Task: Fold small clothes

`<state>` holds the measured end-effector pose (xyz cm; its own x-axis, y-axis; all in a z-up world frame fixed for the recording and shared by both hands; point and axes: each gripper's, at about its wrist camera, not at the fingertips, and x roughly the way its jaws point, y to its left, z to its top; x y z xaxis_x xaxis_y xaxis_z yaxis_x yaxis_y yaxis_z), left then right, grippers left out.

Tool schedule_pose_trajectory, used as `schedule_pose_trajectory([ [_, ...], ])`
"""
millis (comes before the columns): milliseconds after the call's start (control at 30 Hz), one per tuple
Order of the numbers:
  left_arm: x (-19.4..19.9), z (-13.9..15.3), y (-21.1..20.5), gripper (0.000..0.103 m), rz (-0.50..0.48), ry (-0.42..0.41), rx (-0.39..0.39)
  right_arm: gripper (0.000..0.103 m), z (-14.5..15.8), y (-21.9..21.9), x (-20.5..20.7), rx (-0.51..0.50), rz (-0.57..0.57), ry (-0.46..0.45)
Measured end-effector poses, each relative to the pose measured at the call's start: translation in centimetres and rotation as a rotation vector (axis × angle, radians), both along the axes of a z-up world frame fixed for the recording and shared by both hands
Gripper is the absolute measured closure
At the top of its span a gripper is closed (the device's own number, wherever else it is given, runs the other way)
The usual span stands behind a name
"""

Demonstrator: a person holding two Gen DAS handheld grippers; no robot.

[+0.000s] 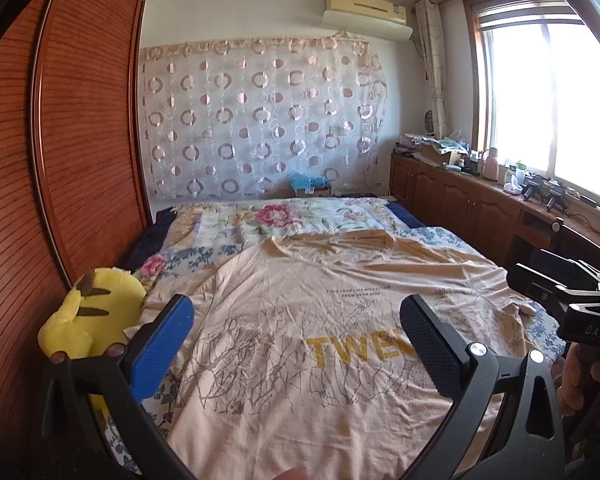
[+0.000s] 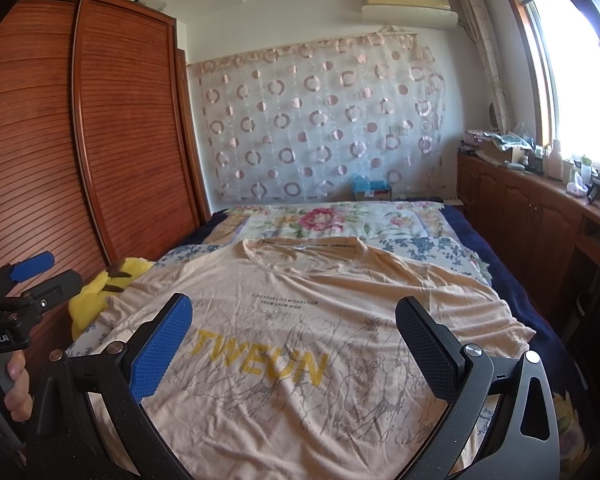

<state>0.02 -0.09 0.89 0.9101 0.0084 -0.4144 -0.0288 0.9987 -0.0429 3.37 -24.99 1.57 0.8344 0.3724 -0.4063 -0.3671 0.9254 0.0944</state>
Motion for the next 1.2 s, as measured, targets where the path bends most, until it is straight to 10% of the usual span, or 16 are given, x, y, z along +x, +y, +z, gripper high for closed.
schedule_pose_trajectory([
  [1200, 7.2, -9.4, 18.9, 0.0, 0.143, 0.319, -0.115, 0.0, -8.3, 6.4, 6.4, -0.064, 0.228, 0.209],
])
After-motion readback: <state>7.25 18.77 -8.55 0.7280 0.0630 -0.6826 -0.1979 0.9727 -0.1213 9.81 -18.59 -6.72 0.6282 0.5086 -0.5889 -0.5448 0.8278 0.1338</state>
